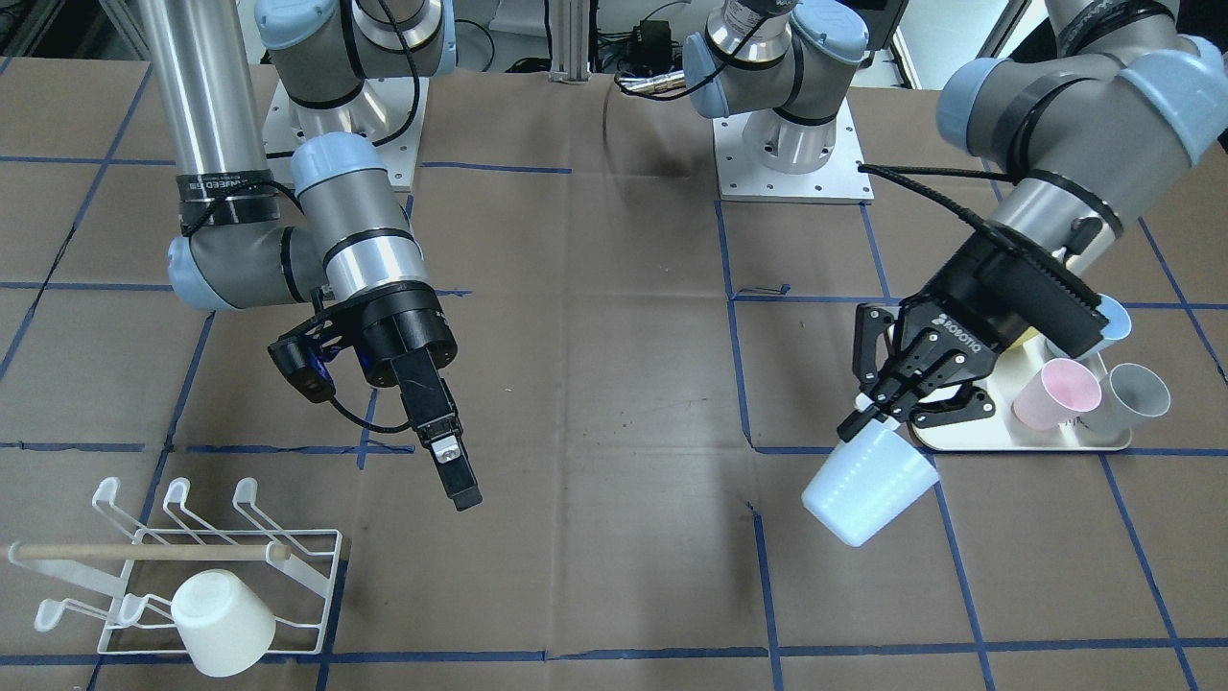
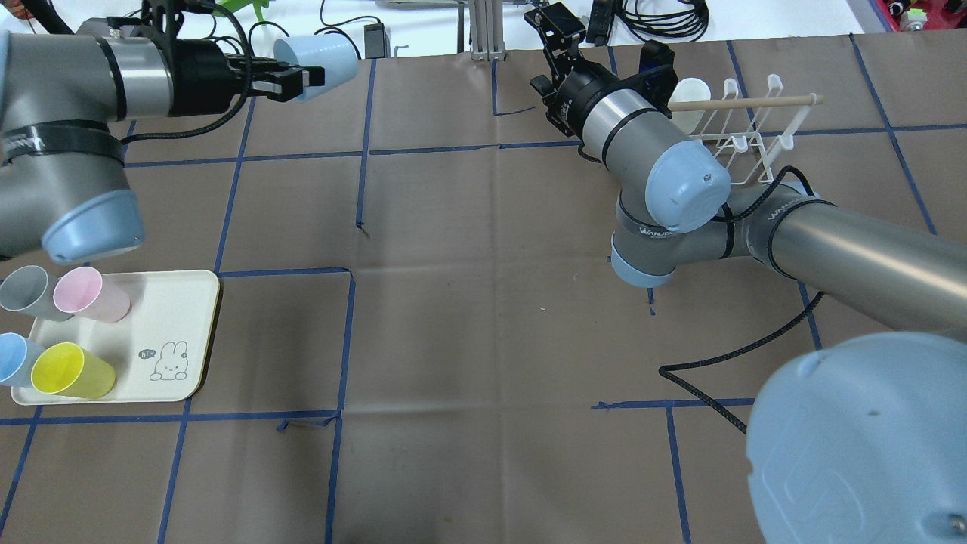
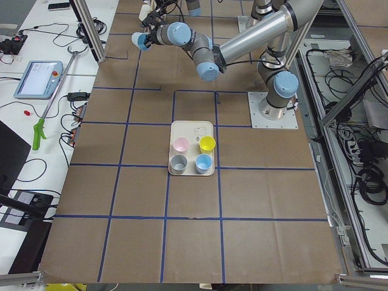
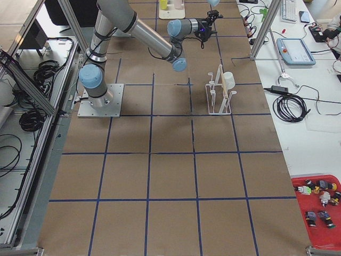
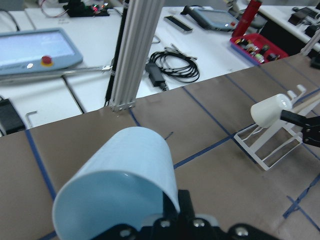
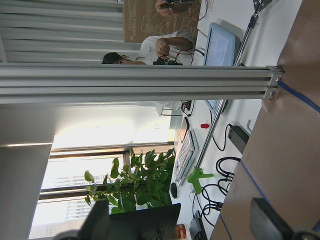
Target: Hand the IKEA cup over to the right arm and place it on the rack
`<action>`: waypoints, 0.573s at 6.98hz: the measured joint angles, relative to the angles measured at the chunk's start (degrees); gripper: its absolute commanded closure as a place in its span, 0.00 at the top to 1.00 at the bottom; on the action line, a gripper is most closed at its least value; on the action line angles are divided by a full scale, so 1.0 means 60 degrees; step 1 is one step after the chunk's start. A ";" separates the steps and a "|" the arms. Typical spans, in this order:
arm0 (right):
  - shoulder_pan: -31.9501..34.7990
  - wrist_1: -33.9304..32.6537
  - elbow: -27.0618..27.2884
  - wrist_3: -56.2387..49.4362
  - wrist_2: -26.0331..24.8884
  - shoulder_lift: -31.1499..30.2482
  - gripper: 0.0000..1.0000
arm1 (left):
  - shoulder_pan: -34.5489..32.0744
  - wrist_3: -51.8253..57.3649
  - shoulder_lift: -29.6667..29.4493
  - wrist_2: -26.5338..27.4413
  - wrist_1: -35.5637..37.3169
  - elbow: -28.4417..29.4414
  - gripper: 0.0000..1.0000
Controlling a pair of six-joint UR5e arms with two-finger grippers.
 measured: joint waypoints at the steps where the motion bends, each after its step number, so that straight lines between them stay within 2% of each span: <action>1: 0.0005 0.0008 0.0016 -0.0022 0.0118 0.0013 1.00 | -0.0307 -0.0274 -0.0467 -0.0364 0.1440 -0.0296 0.03; 3: 0.0012 0.0025 0.0106 -0.0024 0.0529 0.0024 1.00 | -0.0958 -0.1722 -0.1331 -0.0480 0.4207 -0.0518 0.04; 4: 0.0014 0.0039 0.0131 0.0003 0.0674 0.0031 1.00 | -0.1341 -0.2463 -0.1586 -0.0218 0.5246 -0.0554 0.04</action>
